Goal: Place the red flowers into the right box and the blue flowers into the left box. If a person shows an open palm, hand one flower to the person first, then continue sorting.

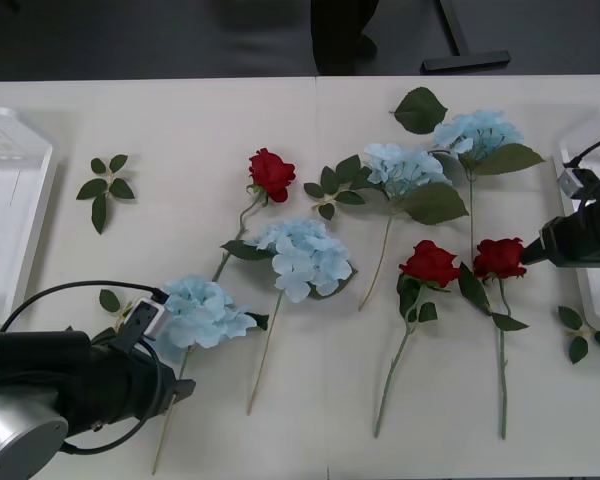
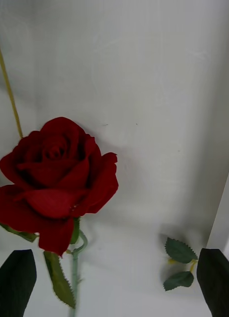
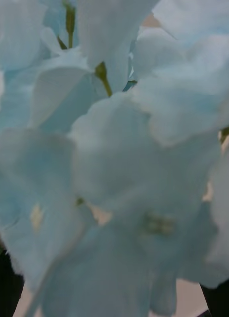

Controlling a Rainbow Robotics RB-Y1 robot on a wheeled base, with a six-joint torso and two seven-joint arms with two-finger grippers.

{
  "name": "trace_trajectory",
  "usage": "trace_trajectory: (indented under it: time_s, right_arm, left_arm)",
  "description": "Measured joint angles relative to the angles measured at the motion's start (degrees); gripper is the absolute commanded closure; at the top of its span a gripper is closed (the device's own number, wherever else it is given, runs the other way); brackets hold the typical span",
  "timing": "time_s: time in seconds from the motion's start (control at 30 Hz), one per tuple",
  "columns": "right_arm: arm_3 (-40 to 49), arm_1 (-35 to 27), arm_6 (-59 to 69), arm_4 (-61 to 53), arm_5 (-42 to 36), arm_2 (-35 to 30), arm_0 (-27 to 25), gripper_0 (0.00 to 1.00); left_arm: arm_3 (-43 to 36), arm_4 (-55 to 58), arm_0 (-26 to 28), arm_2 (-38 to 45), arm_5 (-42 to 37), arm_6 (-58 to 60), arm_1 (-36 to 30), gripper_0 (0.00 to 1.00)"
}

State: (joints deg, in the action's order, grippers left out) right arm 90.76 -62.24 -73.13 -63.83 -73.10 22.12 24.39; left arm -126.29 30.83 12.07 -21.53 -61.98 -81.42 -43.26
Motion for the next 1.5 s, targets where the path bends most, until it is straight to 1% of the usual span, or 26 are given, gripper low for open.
trace_trajectory:
  time_s: [0.07,0.13,0.27,0.43,0.47,0.5,0.53,0.57,0.6,0.67,1.13,1.4,1.5]
  right_arm:
    - [2.88,0.00,0.13,2.59,1.84,0.00,-2.53,0.06]
    - [4.43,0.04,0.86,4.06,2.03,0.01,-4.16,0.05]
    - [4.76,0.75,2.91,7.98,2.97,0.18,-5.64,0.05]
    - [4.36,3.17,2.94,12.04,4.99,0.24,-6.97,0.05]
    - [4.01,3.85,2.95,12.41,5.27,0.24,-7.12,0.05]
    - [3.58,4.55,2.95,12.66,5.43,0.24,-7.21,0.04]
    - [3.11,5.24,2.95,12.91,5.43,0.24,-7.23,0.04]
    - [2.77,5.89,2.95,13.23,5.43,0.24,-7.25,0.04]
    - [2.58,6.43,2.95,13.51,5.43,0.24,-7.26,0.04]
    - [2.45,7.42,2.96,14.10,5.44,0.24,-7.40,0.04]
    - [2.35,12.58,3.54,19.94,5.72,0.24,-8.27,0.04]
    - [2.24,13.56,6.01,22.22,6.65,1.67,-8.28,0.04]
    - [2.22,13.62,7.13,22.22,6.71,2.04,-8.29,0.16]
  left_arm:
    - [1.29,-0.62,-0.25,-1.13,2.57,0.01,0.29,0.00]
    - [2.53,-0.89,-0.37,-2.11,4.48,0.02,0.45,0.00]
    - [5.34,-1.54,-1.08,-4.12,6.67,0.04,0.77,0.00]
    - [8.63,-1.88,-2.41,-6.25,9.61,0.08,1.26,0.01]
    - [8.86,-1.96,-2.59,-6.49,9.95,0.09,1.28,0.11]
    - [8.92,-2.00,-2.68,-6.60,10.09,0.10,1.28,0.28]
    - [8.92,-2.01,-2.72,-6.65,10.14,0.11,1.28,0.38]
    - [8.93,-2.04,-2.72,-6.66,10.16,0.12,1.28,0.55]
    - [8.95,-2.10,-2.72,-6.66,10.16,0.12,1.29,0.82]
    - [8.95,-2.30,-2.73,-6.66,10.18,0.15,1.30,1.00]
    - [9.02,-3.33,-2.74,-6.66,10.21,2.87,1.33,1.00]
    - [8.83,-4.03,-2.90,-6.53,10.25,2.87,1.25,1.00]
    - [6.79,-3.69,-2.97,-5.28,9.92,2.90,0.28,1.00]
